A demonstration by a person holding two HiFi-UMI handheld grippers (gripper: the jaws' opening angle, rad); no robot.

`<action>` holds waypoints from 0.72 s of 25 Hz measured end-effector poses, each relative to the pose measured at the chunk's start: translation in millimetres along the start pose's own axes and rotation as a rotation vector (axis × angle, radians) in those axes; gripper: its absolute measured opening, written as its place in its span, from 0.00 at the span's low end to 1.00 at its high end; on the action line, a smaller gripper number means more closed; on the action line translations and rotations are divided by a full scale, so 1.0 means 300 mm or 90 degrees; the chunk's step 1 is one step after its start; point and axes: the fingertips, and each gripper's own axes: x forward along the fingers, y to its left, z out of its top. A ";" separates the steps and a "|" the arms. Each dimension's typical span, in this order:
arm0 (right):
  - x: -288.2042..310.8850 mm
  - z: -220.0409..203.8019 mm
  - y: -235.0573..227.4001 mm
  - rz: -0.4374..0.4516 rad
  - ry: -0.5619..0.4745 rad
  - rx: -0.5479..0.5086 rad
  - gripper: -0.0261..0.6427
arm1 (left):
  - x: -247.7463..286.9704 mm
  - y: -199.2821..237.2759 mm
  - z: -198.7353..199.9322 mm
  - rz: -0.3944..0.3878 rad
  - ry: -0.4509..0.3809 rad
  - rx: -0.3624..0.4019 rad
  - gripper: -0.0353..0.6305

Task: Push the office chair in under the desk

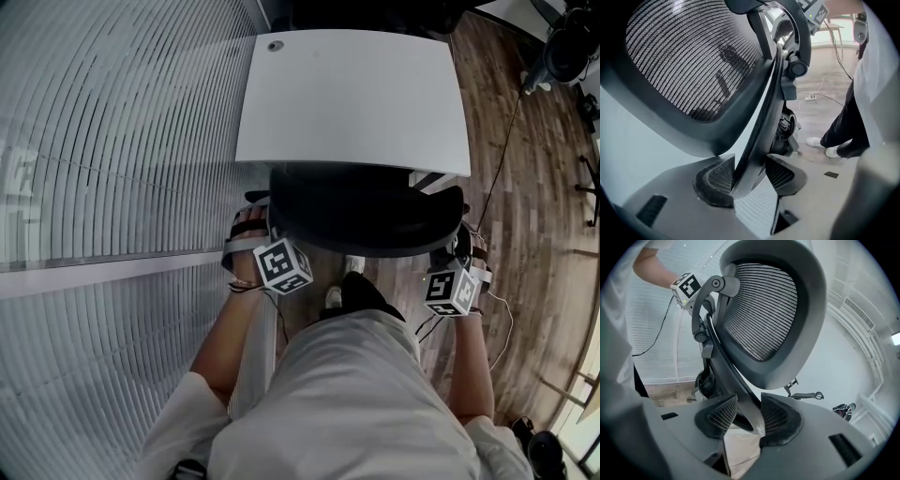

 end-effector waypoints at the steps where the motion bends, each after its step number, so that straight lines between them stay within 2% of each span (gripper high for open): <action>1: 0.005 0.001 -0.004 -0.001 0.000 0.000 0.29 | 0.004 0.004 0.001 0.000 0.000 0.000 0.37; 18: 0.095 0.028 -0.061 -0.002 0.006 -0.005 0.29 | 0.080 0.089 0.013 0.011 0.002 0.000 0.37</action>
